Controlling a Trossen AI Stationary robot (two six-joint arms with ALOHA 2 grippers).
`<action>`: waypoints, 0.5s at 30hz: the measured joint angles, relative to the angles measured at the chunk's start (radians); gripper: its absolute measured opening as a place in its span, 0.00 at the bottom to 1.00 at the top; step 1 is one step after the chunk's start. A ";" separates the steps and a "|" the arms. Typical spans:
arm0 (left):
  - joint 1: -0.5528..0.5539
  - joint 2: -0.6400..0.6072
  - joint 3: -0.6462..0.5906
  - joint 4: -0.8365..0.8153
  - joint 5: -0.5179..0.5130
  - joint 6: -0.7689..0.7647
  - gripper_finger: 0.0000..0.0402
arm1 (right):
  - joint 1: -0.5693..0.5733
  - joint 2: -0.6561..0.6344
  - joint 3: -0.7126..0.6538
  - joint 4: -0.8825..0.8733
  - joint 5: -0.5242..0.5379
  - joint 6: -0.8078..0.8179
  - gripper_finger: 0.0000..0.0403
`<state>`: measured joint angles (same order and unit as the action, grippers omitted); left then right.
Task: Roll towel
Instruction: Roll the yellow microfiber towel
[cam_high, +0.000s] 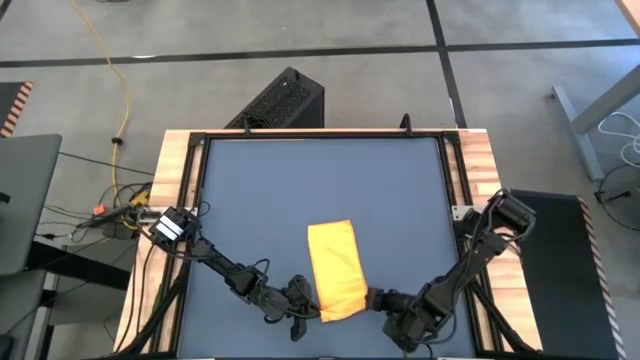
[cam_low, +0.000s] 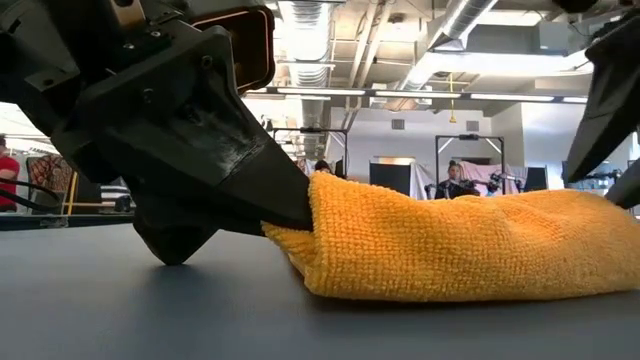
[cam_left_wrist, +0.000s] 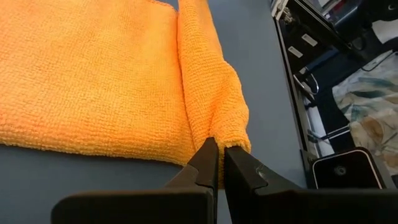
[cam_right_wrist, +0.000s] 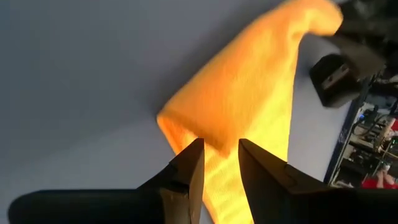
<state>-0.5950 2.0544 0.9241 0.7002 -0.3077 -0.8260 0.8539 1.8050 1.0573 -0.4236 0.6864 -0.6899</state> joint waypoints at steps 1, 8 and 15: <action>0.002 0.000 0.000 0.000 0.001 0.000 0.00 | 0.000 0.000 0.000 -0.011 -0.003 0.000 0.30; 0.006 0.000 0.001 -0.002 0.012 -0.008 0.00 | 0.003 0.047 -0.001 0.051 -0.053 -0.071 0.26; 0.006 0.000 0.001 -0.003 0.015 -0.015 0.00 | 0.003 0.061 -0.001 0.115 -0.033 -0.070 0.24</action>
<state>-0.5888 2.0544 0.9249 0.6968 -0.2926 -0.8410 0.8566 1.8664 1.0561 -0.3087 0.6533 -0.7602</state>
